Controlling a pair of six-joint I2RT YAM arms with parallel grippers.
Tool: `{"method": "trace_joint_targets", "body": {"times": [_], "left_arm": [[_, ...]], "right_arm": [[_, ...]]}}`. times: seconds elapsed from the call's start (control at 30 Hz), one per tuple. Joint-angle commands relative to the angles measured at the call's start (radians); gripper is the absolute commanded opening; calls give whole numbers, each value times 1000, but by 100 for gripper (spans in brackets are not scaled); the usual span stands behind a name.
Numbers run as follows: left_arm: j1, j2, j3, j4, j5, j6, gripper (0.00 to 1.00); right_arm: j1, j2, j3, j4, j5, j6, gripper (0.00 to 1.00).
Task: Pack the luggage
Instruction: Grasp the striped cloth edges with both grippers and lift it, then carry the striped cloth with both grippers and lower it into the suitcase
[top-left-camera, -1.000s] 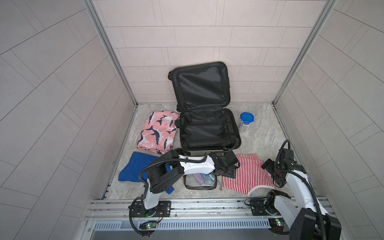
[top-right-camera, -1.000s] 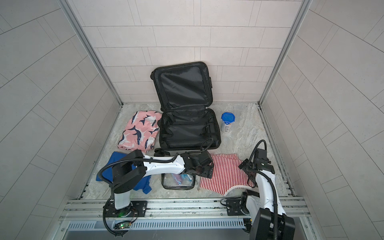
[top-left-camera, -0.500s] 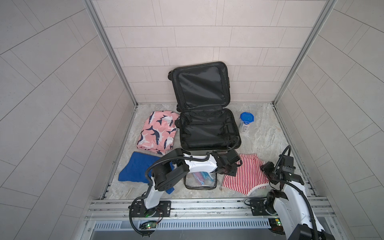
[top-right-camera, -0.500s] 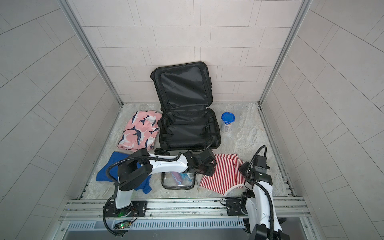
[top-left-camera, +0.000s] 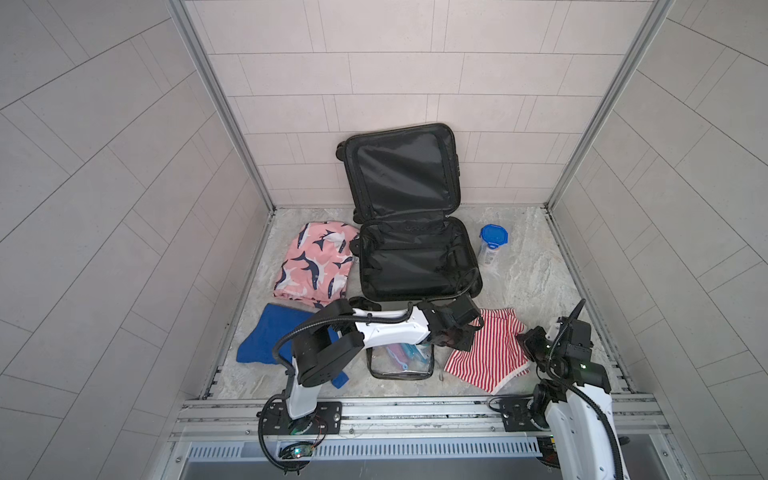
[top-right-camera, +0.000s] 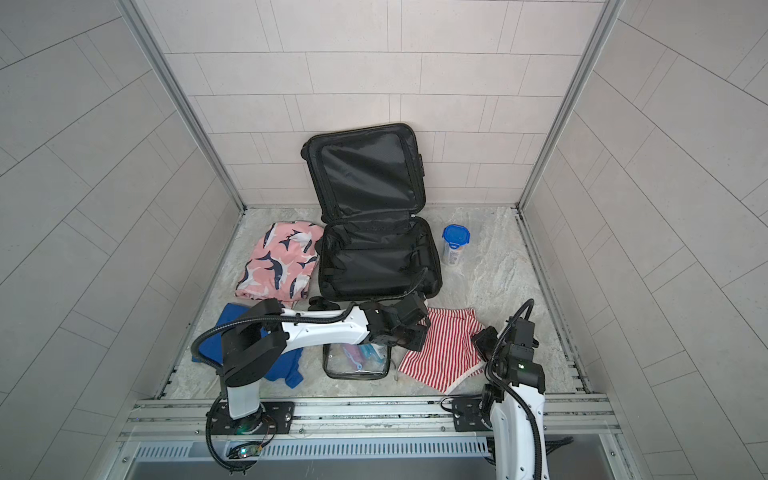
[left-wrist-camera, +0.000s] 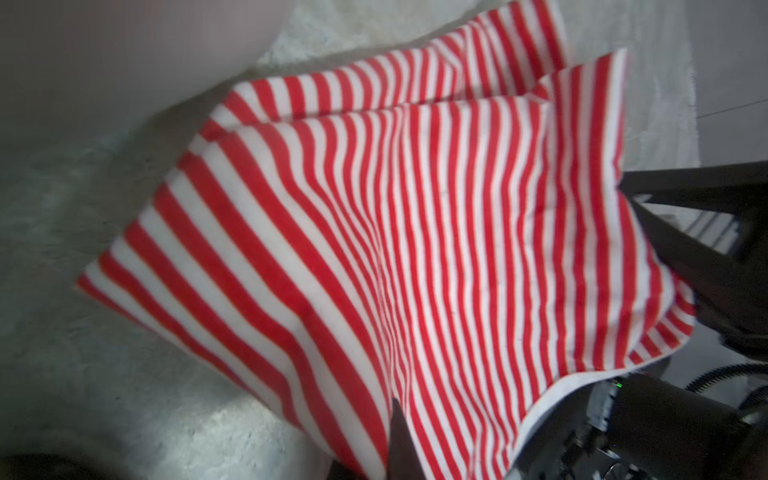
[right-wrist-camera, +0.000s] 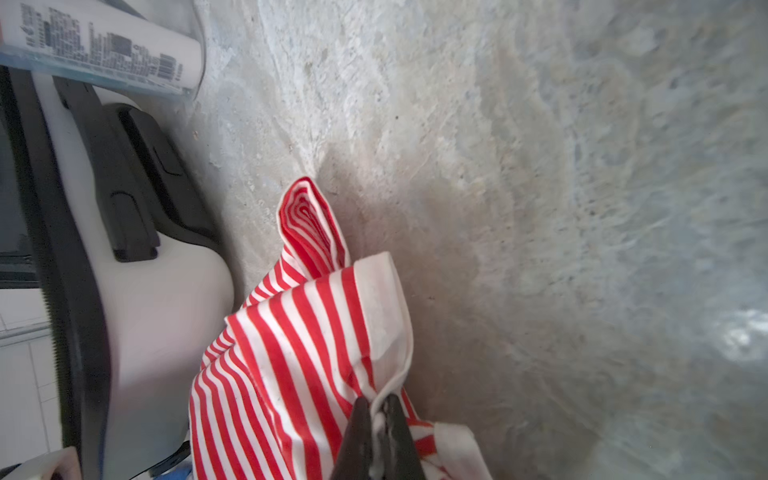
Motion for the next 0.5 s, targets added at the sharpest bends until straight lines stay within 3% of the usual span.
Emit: {"method": "trace_joint_targets", "body": {"times": [0.0, 0.27, 0.37, 0.47], "left_arm": [[-15, -88, 77, -73, -14, 23, 0], [-21, -211, 182, -190, -69, 102, 0], [-19, -249, 224, -219, -132, 147, 0], [7, -288, 256, -251, -184, 194, 0]], "right_arm": [[5, 14, 87, -42, -24, 25, 0], [31, 63, 322, -79, -71, 98, 0], [86, 73, 394, -18, -62, 166, 0], [200, 116, 479, 40, 22, 222, 0]]}}
